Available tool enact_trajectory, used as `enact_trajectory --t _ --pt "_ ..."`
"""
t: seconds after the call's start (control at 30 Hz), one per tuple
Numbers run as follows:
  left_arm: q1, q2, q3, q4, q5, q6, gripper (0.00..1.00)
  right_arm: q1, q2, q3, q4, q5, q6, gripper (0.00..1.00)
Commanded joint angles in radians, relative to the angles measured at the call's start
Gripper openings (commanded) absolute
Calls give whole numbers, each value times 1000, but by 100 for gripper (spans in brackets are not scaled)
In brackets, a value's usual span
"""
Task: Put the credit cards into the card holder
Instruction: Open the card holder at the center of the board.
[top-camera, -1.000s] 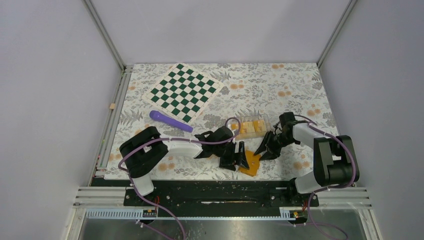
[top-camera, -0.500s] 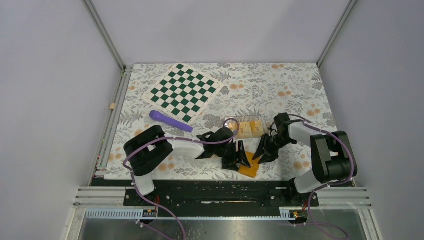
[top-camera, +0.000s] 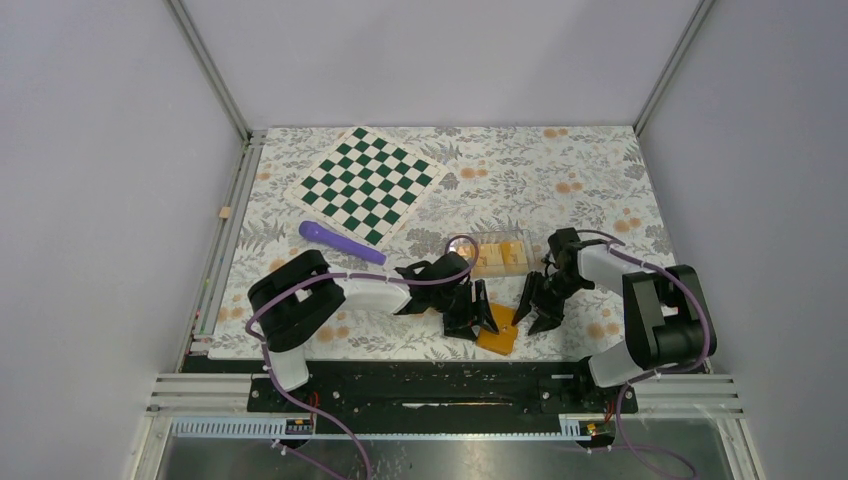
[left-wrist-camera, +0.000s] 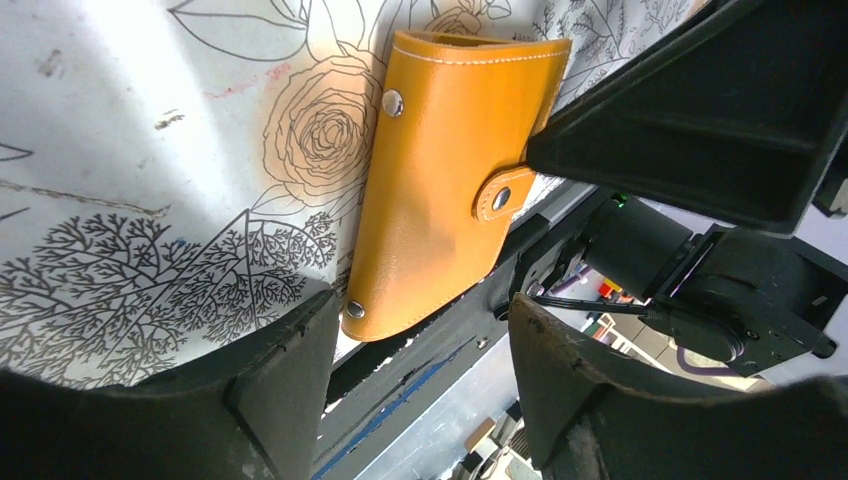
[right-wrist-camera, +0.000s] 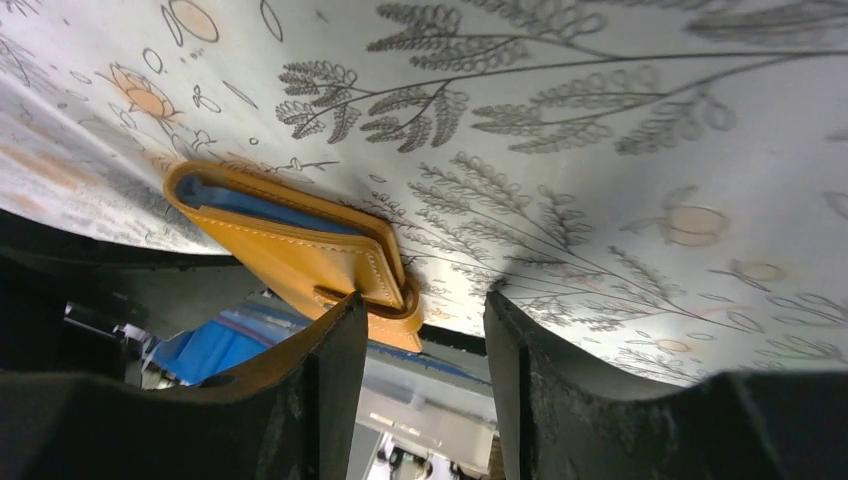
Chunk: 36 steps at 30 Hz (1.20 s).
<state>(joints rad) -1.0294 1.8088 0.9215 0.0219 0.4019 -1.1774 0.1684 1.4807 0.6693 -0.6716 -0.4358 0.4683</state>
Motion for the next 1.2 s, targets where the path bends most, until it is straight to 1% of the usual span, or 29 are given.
enact_trajectory --t 0.0,0.13,0.2,0.4,0.5,0.63,0.73,0.87,1.03,1.17 --pt "-4 8 43 -20 -31 19 62 8 62 21 11 -96 -46 54" --pt "-4 5 66 -20 -28 30 61 21 87 44 56 -239 -65 53" --pt "-4 1 80 -45 -30 45 61 30 102 53 76 -305 -70 53" --pt "-5 -16 98 -5 -18 52 61 43 109 61 102 -413 -89 51" --pt "-5 -29 92 26 -16 45 61 43 87 47 145 -464 -64 48" --pt "-5 -44 74 64 -22 34 60 45 47 29 178 -511 -31 38" --pt "-4 -65 61 81 -35 27 59 48 8 11 174 -506 -12 31" --pt "-5 -98 45 79 -52 29 59 78 -45 -5 118 -429 -13 26" --pt "-4 -170 -7 68 -89 21 59 154 -112 -8 35 -299 6 28" --pt "-4 -236 -52 49 -114 15 60 199 -135 12 -9 -235 20 31"
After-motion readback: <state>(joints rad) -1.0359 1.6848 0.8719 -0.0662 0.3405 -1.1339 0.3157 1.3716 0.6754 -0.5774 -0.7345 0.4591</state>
